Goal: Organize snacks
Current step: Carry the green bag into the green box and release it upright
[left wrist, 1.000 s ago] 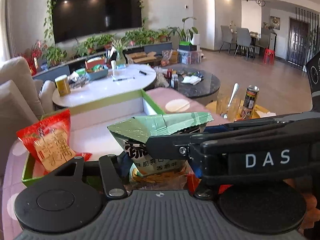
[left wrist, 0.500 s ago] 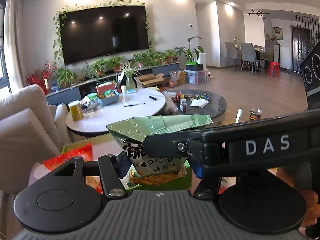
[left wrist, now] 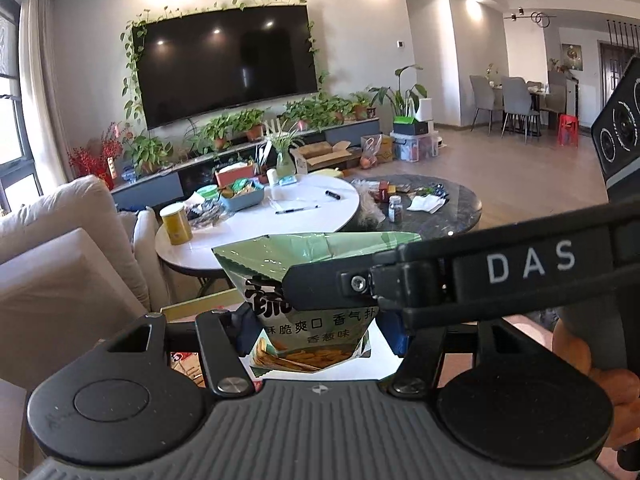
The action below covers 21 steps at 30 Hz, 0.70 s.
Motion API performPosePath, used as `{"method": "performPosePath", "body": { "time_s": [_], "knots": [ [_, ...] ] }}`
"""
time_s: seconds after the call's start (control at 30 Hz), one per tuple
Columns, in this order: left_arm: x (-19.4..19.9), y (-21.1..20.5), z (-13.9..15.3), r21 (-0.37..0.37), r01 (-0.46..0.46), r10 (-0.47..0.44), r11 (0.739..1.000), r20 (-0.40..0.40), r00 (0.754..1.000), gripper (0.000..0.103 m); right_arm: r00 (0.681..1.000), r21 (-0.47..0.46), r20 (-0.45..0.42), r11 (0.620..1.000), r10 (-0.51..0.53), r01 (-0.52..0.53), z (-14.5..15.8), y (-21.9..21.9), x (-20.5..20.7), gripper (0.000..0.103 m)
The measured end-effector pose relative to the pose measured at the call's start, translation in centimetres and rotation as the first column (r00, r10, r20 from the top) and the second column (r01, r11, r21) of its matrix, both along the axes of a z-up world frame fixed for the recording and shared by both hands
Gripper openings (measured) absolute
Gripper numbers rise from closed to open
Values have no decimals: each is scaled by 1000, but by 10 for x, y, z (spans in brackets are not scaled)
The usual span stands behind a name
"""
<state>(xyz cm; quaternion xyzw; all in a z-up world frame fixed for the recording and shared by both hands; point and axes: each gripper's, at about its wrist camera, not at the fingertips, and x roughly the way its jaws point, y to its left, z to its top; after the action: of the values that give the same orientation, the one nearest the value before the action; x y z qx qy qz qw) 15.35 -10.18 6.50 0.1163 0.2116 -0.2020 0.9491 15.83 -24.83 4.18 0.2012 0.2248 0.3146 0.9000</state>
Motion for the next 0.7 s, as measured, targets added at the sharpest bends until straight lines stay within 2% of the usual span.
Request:
{"method": "performPosePath", "body": {
  "time_s": [0.4,0.7],
  "knots": [
    [38,11,-37,4,-35,35,999,-100,994,56,994,16,-105,1000,21,-19,-32,10,37,74],
    [47,27,-60,20,-88,90,996,-162,983,58,980,18,-190,998,64,-62,-54,26,53,74]
  ]
}}
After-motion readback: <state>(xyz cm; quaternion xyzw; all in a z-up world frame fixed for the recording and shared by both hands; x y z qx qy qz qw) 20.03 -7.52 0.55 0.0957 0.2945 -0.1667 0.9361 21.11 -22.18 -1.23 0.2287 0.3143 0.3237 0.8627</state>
